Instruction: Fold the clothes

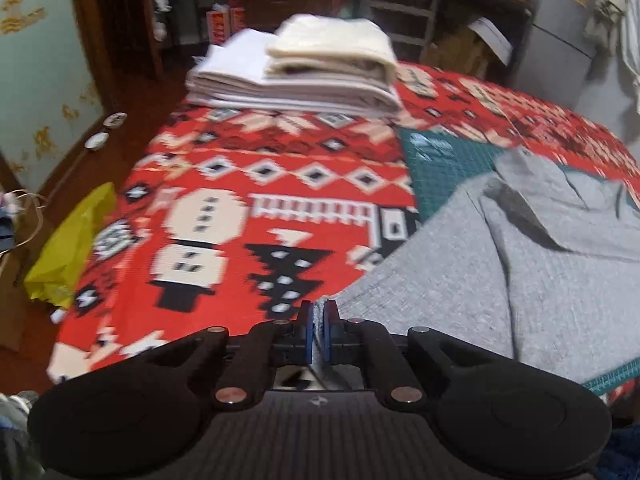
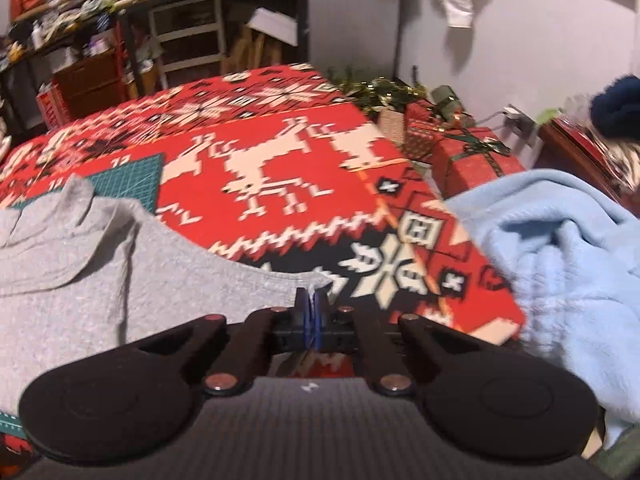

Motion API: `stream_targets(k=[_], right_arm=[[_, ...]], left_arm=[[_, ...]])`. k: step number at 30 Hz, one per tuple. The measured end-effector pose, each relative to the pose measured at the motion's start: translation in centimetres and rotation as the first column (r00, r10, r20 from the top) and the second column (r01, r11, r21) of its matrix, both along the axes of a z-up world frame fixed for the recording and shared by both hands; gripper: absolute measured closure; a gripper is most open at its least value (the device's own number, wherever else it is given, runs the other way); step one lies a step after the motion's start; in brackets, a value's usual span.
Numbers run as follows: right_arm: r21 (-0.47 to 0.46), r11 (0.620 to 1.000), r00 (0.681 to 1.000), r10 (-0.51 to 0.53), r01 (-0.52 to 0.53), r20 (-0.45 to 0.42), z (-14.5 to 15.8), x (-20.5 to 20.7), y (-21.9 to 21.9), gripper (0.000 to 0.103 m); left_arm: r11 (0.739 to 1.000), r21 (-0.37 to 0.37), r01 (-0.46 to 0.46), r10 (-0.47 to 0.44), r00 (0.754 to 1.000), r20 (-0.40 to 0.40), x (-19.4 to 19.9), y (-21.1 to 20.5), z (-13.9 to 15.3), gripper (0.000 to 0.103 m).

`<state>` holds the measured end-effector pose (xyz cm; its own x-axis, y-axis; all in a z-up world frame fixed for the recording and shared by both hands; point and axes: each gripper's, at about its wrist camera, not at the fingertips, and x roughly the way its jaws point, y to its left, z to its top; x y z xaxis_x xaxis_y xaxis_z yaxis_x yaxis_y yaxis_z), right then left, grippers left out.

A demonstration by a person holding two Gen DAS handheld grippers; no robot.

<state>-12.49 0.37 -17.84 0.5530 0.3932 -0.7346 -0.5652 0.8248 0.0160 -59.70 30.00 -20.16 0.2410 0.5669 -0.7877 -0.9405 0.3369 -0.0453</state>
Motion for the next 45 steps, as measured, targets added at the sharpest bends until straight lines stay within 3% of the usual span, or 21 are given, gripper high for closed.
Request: stream_targets(k=[3, 5, 6, 9, 12, 16, 18, 25, 29, 31, 32, 34, 37, 39, 40, 45], right_arm=[[0.039, 0.999, 0.999, 0.011, -0.009, -0.044, 0.0, 0.4, -1.3, 0.100], [0.063, 0.998, 0.998, -0.017, 0.021, -0.067, -0.1, 0.5, -1.9, 0.090], [0.063, 0.997, 0.997, -0.032, 0.036, -0.068, 0.2, 0.4, -2.2, 0.090], [0.094, 0.995, 0.997, -0.034, 0.041, -0.074, 1.5, -0.6, -3.3, 0.089], [0.103, 0.994, 0.993, -0.016, 0.029, -0.118, 2.5, -2.1, -4.3, 0.088], [0.139, 0.988, 0.980, -0.042, 0.070, -0.194, 2.9, -3.7, -5.5, 0.072], [0.145, 0.985, 0.969, -0.056, 0.093, -0.240, 2.4, -4.0, -5.7, 0.071], [0.117, 0.990, 0.966, -0.049, 0.081, -0.254, 0.8, -4.2, -3.8, 0.065], [0.086, 0.995, 0.966, -0.024, 0.047, -0.259, 0.3, -4.4, -2.2, 0.063], [0.054, 0.998, 0.972, -0.003, 0.016, -0.235, 0.2, -4.9, -1.5, 0.067], [0.037, 0.999, 0.975, 0.008, 0.000, -0.224, 0.2, -5.1, -1.2, 0.095], [0.024, 0.999, 0.975, 0.027, -0.022, -0.221, 0.0, -5.3, -0.8, 0.100], [0.024, 0.999, 0.977, 0.030, -0.026, -0.210, 0.2, -5.5, -0.8, 0.101], [0.031, 0.999, 0.978, 0.023, -0.017, -0.206, 0.4, -5.5, -1.1, 0.101], [0.032, 0.999, 0.979, 0.017, -0.011, -0.204, 0.5, -5.5, -1.3, 0.101], [0.038, 0.999, 0.978, 0.010, -0.002, -0.208, 1.2, -5.8, -3.1, 0.101]], left_arm=[[0.998, -0.055, -0.006, 0.009, 0.999, 0.051, -1.0, 0.1, -0.2, 0.097], [0.998, -0.064, -0.001, 0.003, 0.999, 0.037, -0.8, -0.2, -0.2, 0.086], [0.998, -0.067, 0.001, 0.001, 1.000, 0.027, -0.7, -0.4, -0.1, 0.086], [0.996, -0.087, 0.001, 0.003, 0.999, 0.040, -0.9, -1.1, 0.4, 0.072], [0.984, -0.178, -0.026, 0.050, 0.990, 0.135, -1.9, -1.9, 0.9, 0.070], [0.949, -0.310, -0.050, 0.138, 0.953, 0.268, -2.8, -3.3, 0.6, 0.066], [0.933, -0.356, -0.057, 0.168, 0.943, 0.289, -2.6, -3.7, -0.1, 0.062], [0.927, -0.369, -0.061, 0.148, 0.966, 0.211, 0.1, -3.9, -1.3, 0.055], [0.917, -0.396, -0.039, 0.144, 0.960, 0.241, 1.0, -4.0, -1.7, 0.055], [0.914, -0.404, -0.039, 0.147, 0.959, 0.241, 1.1, -3.9, -2.0, 0.055], [0.912, -0.408, -0.040, 0.149, 0.959, 0.240, 1.1, -3.8, -2.1, 0.054], [0.907, -0.419, -0.039, 0.157, 0.955, 0.252, 1.0, -3.8, -2.4, 0.059], [0.904, -0.426, -0.032, 0.164, 0.947, 0.275, 0.8, -4.0, -2.2, 0.072], [0.916, -0.400, -0.021, 0.135, 0.956, 0.259, 0.8, -4.3, -1.5, 0.087], [0.922, -0.388, -0.017, 0.122, 0.961, 0.249, 0.7, -4.5, -1.2, 0.100], [0.926, -0.376, 0.003, 0.088, 0.971, 0.223, 0.3, -5.6, -0.6, 0.100]])
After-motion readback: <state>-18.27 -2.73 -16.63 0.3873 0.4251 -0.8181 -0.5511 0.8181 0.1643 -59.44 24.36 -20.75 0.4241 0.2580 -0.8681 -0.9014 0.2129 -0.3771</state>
